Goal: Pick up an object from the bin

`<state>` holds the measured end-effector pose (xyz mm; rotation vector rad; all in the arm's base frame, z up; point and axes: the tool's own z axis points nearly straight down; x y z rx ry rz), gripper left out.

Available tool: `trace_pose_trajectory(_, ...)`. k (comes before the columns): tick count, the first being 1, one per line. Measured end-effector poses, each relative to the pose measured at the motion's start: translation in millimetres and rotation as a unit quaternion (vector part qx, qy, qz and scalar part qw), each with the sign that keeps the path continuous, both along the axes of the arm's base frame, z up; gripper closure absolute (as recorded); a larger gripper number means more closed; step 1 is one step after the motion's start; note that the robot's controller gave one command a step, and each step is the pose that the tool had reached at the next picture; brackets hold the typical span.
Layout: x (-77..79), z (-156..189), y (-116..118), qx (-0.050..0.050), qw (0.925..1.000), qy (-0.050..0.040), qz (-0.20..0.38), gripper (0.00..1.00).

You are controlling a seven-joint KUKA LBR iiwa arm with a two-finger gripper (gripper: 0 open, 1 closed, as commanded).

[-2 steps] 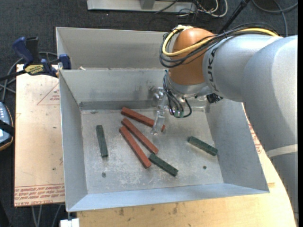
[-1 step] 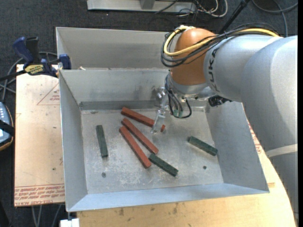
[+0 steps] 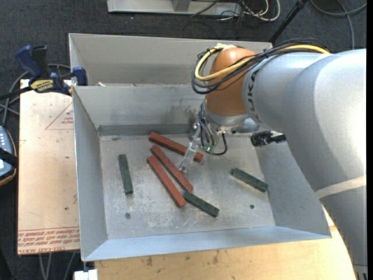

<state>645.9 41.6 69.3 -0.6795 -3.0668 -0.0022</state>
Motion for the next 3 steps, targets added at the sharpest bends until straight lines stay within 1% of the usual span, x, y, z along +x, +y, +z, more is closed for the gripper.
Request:
trace_pose_trajectory(1,0.6,0.4,0.4,-0.001,1.0000,-0.0008,0.001,0.00)
trace_pose_trajectory(2,1.3,1.7,0.5,-0.001,1.0000,-0.0018,0.002,1.00)
trace_pose_trajectory(3,3.7,86.9,1.0,0.000,1.0000,-0.0052,0.003,1.00)
